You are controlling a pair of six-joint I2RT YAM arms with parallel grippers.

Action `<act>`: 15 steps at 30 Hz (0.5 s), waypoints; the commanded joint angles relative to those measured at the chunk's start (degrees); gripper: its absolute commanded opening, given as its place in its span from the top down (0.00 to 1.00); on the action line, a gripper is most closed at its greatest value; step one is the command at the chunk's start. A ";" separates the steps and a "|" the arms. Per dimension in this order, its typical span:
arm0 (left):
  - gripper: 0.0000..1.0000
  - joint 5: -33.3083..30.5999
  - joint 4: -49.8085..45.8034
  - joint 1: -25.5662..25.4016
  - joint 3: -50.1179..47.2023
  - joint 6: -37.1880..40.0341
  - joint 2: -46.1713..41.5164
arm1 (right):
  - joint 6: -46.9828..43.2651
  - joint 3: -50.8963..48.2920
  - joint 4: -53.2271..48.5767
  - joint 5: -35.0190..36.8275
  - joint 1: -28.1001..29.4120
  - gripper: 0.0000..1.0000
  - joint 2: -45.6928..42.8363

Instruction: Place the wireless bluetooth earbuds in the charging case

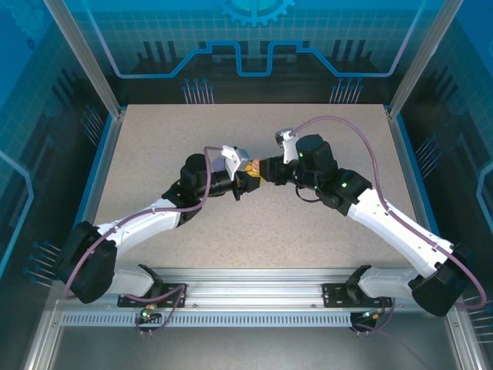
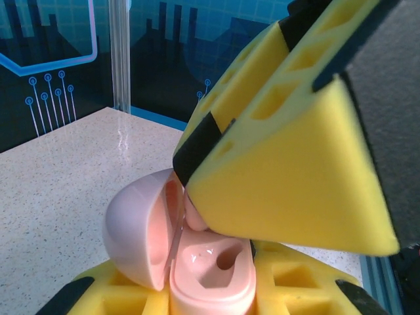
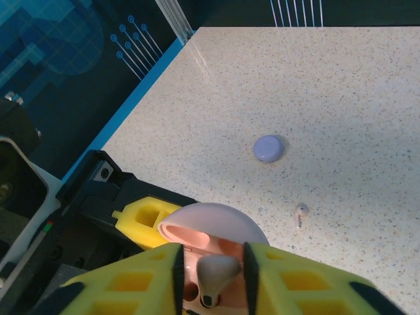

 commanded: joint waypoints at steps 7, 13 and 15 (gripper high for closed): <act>0.85 0.31 2.39 -0.30 1.20 0.45 -1.88 | -1.09 1.79 -2.56 1.30 -0.09 0.51 -1.23; 0.85 0.13 1.89 1.39 -0.59 -1.25 -1.13 | -1.51 1.47 -4.17 3.31 -0.75 0.47 -4.19; 0.85 1.33 2.35 2.63 -1.75 -2.34 -1.41 | -1.28 0.93 -5.05 4.02 -1.84 0.47 -4.98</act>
